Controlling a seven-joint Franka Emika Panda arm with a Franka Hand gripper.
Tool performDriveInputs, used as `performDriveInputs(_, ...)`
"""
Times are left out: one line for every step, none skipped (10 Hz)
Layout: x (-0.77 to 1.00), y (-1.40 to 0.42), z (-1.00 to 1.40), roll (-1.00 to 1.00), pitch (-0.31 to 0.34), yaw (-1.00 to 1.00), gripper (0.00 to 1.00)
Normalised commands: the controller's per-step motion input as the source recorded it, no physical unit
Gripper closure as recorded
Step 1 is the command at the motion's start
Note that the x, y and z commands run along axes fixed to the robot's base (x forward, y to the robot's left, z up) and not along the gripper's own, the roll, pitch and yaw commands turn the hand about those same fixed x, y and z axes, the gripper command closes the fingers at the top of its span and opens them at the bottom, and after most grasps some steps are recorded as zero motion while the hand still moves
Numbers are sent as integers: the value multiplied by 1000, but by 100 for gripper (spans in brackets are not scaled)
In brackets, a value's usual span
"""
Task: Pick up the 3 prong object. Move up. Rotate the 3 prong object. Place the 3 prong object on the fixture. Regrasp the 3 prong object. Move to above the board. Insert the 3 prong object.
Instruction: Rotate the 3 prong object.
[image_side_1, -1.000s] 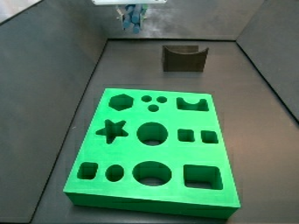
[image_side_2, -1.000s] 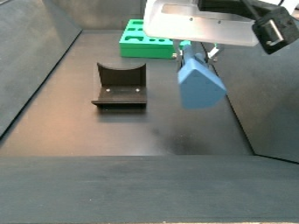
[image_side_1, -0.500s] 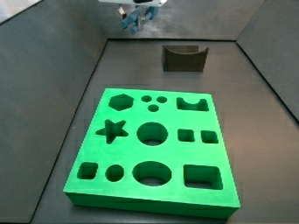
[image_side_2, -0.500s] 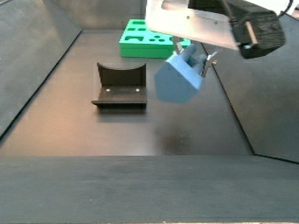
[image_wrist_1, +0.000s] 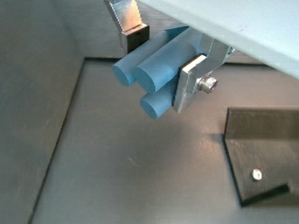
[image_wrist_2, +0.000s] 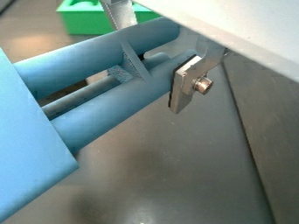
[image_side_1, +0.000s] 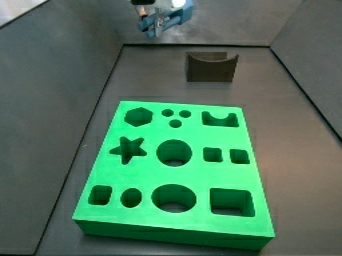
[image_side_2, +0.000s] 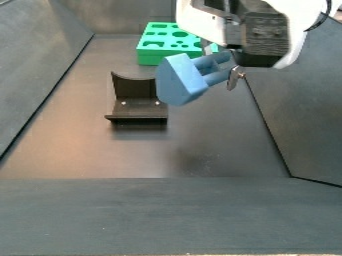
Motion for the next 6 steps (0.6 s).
performDriveInputs(8,13,-4,0,-3,-1000,100)
performDriveInputs(7,13,-4,0,-3,-1000,100)
performDriveInputs(8,13,-4,0,-3,-1000,100)
performDriveInputs(7,13,-4,0,-4,-1000,100)
performDriveInputs(7,14,-4,0,-4,-1000,100)
performDriveInputs(7,13,-4,0,-4,-1000,100)
